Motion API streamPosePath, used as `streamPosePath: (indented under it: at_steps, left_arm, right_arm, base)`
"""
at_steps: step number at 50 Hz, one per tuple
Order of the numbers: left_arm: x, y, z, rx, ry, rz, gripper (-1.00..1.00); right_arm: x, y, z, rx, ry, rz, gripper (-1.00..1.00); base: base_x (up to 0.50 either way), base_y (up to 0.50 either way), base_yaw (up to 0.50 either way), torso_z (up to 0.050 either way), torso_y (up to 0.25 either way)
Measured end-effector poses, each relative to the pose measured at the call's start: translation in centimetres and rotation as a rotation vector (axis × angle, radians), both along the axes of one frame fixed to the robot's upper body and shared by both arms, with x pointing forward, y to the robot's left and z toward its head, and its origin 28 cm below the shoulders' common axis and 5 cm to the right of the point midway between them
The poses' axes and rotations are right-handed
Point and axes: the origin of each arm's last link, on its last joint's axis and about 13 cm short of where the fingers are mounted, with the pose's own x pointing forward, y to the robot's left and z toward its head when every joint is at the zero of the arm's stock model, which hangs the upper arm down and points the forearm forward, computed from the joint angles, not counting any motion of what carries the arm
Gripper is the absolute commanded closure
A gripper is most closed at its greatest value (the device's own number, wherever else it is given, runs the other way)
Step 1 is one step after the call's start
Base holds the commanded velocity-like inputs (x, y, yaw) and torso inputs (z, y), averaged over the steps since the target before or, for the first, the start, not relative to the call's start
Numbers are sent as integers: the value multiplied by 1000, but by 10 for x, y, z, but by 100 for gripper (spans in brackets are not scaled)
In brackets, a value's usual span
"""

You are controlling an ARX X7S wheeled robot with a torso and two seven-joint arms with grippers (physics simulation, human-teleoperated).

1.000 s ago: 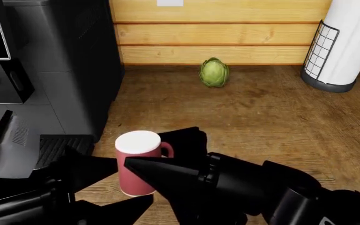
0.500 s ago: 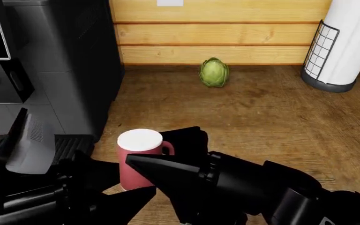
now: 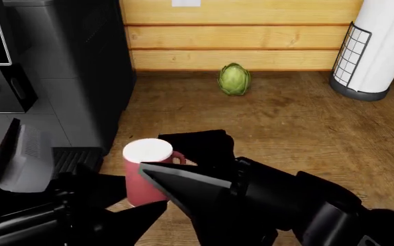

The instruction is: A wet mug is on the counter and needs to be dried. Pick it up and place it upside down in the open cabinet.

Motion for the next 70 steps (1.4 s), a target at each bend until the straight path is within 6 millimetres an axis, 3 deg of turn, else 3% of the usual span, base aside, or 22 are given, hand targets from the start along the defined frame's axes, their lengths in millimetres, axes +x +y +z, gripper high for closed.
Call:
streamPosePath:
  at_steps: [13, 26, 36, 50, 59, 70]
  left_arm:
    - [-5, 8, 0, 10, -22, 52, 100]
    - [-8, 10, 1, 19, -51, 84, 100]
    - [-10, 9, 2, 20, -70, 97, 100]
    - [-16, 6, 7, 18, -113, 116, 100]
    - [-27, -1, 21, 28, -190, 135, 100]
    - [-48, -11, 44, 32, -296, 155, 100]
  right_arm:
    - [1, -14, 13, 128, 37, -80, -100]
    - [-3, -25, 25, 452, 237, -168, -100]
    - [-6, -27, 31, 821, 540, -229, -100]
    - [-14, -26, 35, 1392, 1123, -210, -100]
    - [-23, -28, 23, 1526, 1384, -191, -100]
    - [-31, -30, 21, 1572, 1506, -167, -100]
  base:
    - [0, 0, 0, 0, 0]
    - [0, 0, 0, 0, 1]
    - [0, 0, 0, 0, 0]
    - [0, 0, 0, 0, 0]
    - [0, 0, 0, 0, 0]
    - [0, 0, 0, 0, 0]
